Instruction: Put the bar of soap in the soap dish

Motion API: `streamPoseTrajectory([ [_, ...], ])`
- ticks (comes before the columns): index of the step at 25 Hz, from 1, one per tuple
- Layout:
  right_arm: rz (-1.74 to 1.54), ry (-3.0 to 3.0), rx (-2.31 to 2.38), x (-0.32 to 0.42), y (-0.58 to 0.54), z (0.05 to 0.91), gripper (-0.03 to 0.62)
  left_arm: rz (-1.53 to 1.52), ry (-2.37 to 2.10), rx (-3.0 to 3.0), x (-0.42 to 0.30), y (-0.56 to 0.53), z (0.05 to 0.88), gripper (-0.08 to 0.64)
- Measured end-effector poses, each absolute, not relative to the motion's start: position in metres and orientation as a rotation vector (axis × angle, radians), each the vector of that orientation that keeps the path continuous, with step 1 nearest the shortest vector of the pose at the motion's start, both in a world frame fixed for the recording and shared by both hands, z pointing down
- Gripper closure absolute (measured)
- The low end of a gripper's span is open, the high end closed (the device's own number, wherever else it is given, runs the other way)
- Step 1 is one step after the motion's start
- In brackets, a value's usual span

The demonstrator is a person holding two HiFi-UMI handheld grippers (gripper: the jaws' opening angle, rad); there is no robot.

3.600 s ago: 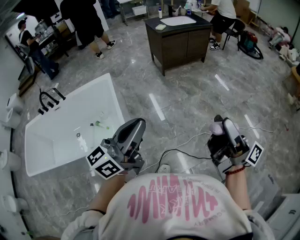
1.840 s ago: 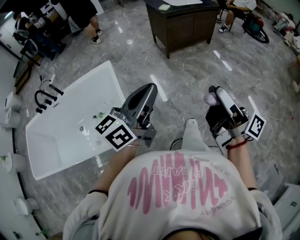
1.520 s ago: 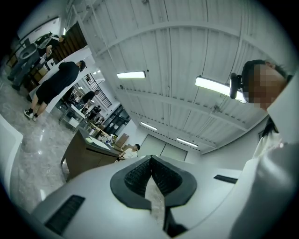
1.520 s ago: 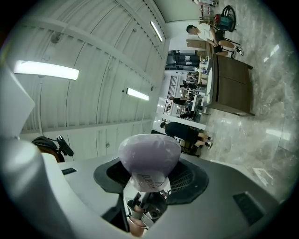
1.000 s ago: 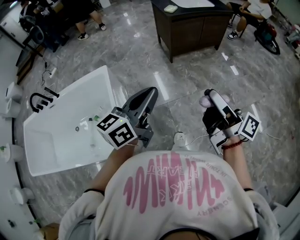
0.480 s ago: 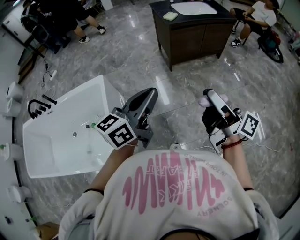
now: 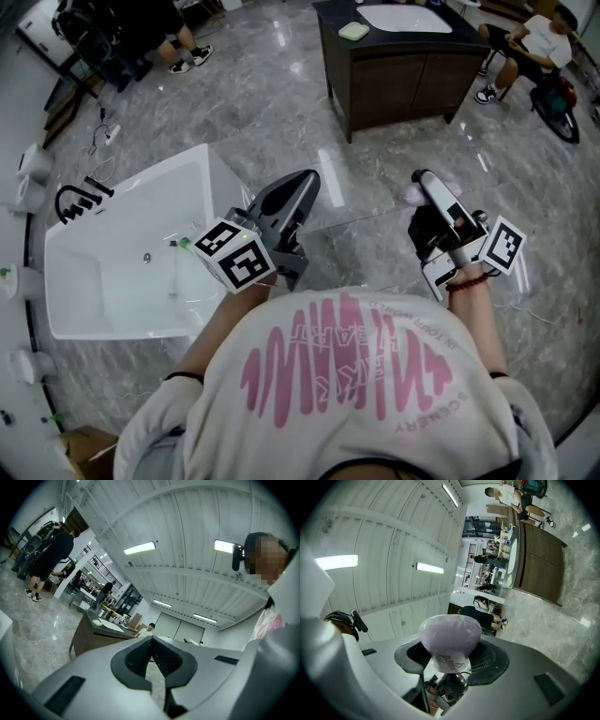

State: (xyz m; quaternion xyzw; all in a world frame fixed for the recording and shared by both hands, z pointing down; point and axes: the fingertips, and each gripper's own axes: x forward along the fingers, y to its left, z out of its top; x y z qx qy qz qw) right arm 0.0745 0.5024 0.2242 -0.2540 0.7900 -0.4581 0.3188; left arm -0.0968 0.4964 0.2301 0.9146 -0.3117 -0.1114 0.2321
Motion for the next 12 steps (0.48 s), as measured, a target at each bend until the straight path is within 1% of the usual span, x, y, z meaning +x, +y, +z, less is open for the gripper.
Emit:
streamPoseTrajectory([
  [12, -1.225, 2.08, -0.701, 0.082, 0.485, 0.233, 0.376, -0.27, -0.868, 2.502, -0.092, 0.481, 0.245, 0.56],
])
